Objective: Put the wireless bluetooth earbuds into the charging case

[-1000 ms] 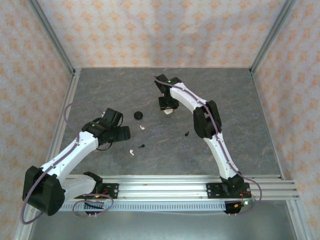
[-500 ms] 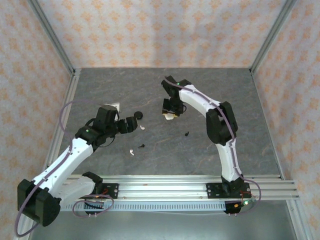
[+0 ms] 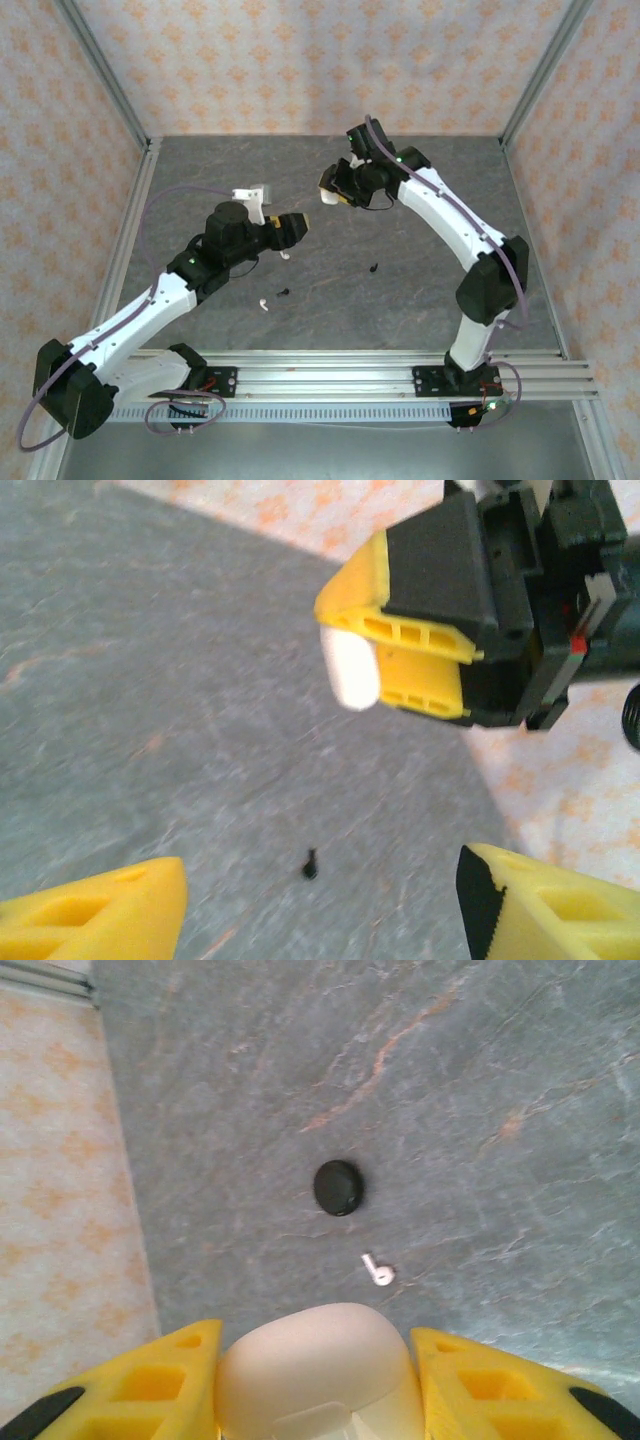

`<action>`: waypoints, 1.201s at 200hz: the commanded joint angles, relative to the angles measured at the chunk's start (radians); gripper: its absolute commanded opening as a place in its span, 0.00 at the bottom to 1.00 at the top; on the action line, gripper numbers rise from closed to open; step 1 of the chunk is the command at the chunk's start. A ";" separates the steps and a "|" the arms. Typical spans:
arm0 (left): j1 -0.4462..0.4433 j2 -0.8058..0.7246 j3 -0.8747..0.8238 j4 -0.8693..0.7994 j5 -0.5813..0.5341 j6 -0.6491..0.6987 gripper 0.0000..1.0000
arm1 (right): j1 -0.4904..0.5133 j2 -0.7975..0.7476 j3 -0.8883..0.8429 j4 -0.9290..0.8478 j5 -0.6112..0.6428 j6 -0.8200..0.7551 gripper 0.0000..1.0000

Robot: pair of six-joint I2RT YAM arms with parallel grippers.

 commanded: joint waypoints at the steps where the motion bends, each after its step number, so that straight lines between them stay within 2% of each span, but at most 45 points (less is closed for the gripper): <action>1: -0.019 0.037 0.014 0.159 0.055 -0.014 0.67 | -0.004 -0.068 -0.039 0.048 -0.031 0.068 0.42; 52: -0.041 0.191 0.077 0.293 0.087 -0.029 0.63 | -0.004 -0.151 -0.095 0.076 -0.043 0.101 0.42; 130: -0.048 0.318 0.188 0.321 0.130 -0.023 0.54 | -0.004 -0.178 -0.108 0.088 -0.057 0.124 0.42; 152: -0.048 0.341 0.209 0.320 0.141 -0.020 0.43 | -0.003 -0.179 -0.096 0.088 -0.067 0.130 0.42; 182: -0.048 0.360 0.239 0.293 0.151 -0.013 0.16 | -0.006 -0.185 -0.094 0.085 -0.066 0.127 0.42; 190: -0.049 0.362 0.245 0.285 0.153 -0.012 0.11 | -0.009 -0.186 -0.096 0.086 -0.068 0.127 0.42; 205: -0.048 0.359 0.253 0.270 0.155 -0.010 0.07 | -0.017 -0.193 -0.101 0.104 -0.082 0.122 0.47; 222: -0.047 0.349 0.263 0.246 0.155 -0.004 0.05 | -0.037 -0.222 -0.117 0.152 -0.102 0.108 0.61; 240: -0.032 0.328 0.263 0.247 0.175 -0.020 0.02 | -0.089 -0.287 -0.150 0.215 -0.130 0.086 0.65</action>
